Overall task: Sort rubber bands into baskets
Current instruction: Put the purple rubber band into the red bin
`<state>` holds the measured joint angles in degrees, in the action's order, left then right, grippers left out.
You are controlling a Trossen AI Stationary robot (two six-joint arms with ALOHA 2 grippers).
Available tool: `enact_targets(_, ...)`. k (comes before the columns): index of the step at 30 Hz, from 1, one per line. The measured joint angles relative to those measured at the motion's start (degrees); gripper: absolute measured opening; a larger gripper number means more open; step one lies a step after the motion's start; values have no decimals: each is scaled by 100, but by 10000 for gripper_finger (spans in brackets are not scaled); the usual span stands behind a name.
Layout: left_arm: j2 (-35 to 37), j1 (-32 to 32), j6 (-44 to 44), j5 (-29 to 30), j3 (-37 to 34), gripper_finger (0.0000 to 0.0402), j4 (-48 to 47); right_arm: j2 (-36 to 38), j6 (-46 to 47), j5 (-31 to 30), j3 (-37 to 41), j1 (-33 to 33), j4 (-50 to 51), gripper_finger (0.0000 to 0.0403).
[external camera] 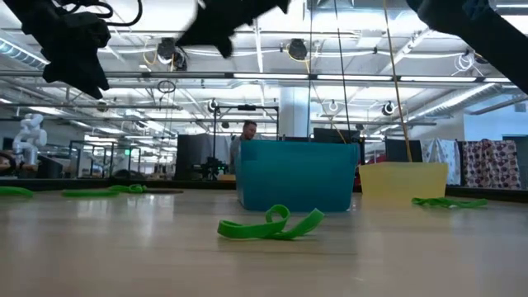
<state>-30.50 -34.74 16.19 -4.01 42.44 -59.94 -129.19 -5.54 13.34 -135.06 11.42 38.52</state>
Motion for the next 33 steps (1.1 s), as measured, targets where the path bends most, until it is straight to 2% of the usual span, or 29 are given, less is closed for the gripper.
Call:
enact_targets(8, 0, 0, 4, 0, 0, 191, -2, 124, -440, -6, 37, 812, 2520, 0)
enact_targets(11, 0, 0, 7, 0, 0, 191, -2, 63, -555, -32, 186, 1101, 3018, 0)
enact_targets(13, 0, 0, 7, 0, 0, 191, -2, 61, -567, -121, 380, 1253, 3053, 0)
enact_targets(17, 0, 0, 135, 0, 0, 191, -4, 61, -592, -705, 688, 1519, 3054, 0)
enact_targets(23, 0, 0, 196, -4, 0, 191, -23, 61, -309, -2055, 911, 1791, 2991, 0)
enact_targets(28, 0, 1, 201, -4, 0, 191, -23, 61, -214, -2760, 911, 1812, 2903, 0)
enact_targets(33, 0, 0, 177, -4, 0, 191, -22, 61, -161, -2839, 911, 1802, 2868, 0)
